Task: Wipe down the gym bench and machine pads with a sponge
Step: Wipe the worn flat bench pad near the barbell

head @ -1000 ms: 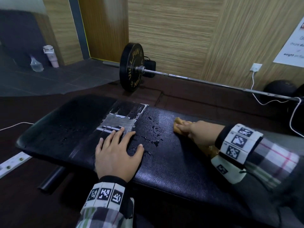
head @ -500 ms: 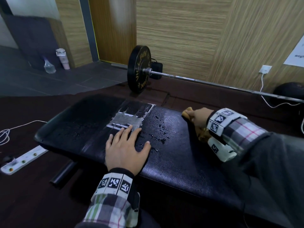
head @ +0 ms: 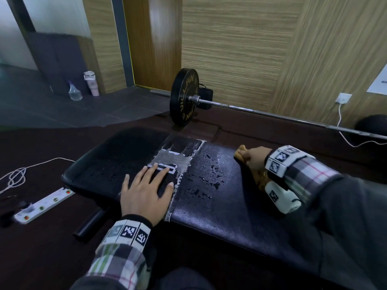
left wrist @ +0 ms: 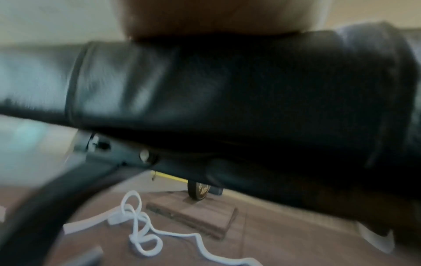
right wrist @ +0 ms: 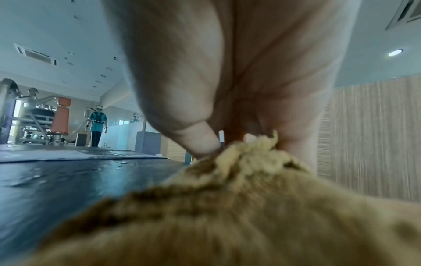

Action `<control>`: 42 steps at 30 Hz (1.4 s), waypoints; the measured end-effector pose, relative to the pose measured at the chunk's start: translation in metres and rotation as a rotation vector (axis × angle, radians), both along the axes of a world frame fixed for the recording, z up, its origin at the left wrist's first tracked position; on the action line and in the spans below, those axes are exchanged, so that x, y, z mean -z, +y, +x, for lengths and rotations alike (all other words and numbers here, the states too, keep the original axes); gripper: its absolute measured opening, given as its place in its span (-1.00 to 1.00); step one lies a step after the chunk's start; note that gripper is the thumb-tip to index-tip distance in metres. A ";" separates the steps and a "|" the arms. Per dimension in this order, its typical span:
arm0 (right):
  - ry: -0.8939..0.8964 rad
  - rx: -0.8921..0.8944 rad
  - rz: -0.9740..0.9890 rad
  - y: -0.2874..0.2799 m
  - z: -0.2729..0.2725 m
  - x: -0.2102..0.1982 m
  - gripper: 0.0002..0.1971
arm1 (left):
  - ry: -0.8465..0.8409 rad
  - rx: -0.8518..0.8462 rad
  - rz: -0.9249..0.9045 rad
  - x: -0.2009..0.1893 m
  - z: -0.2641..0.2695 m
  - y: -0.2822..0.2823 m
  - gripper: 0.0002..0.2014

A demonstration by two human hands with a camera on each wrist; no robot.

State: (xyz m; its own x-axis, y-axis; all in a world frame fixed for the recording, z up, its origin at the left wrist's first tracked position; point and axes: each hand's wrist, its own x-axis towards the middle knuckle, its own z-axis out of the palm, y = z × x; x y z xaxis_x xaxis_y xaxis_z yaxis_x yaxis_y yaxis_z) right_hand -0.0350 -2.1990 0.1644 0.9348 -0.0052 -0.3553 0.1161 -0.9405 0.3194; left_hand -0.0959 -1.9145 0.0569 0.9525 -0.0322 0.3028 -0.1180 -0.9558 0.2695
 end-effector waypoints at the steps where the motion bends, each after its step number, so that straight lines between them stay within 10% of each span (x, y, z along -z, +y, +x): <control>1: 0.004 -0.005 -0.011 0.007 0.009 -0.001 -0.55 | -0.010 -0.004 -0.010 0.001 0.000 -0.001 -0.35; 5: -0.036 -0.087 0.041 0.039 0.036 -0.003 -0.73 | -0.065 -0.021 -0.034 0.005 0.001 0.000 -0.44; 15: 0.074 -0.350 0.262 0.051 0.006 0.014 -0.41 | -0.071 -0.038 -0.025 0.005 0.002 0.000 -0.46; 42: 0.053 -0.209 0.215 0.008 0.021 0.001 -0.42 | -0.069 -0.041 -0.017 0.007 0.002 0.001 -0.45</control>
State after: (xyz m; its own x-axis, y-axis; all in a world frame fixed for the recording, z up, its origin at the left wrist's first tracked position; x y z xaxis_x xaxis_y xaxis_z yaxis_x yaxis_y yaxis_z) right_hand -0.0138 -2.1910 0.1630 0.8875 0.2663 -0.3761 0.3260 -0.9397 0.1038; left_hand -0.0939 -1.9133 0.0499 0.9298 0.0124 0.3679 -0.0973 -0.9556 0.2781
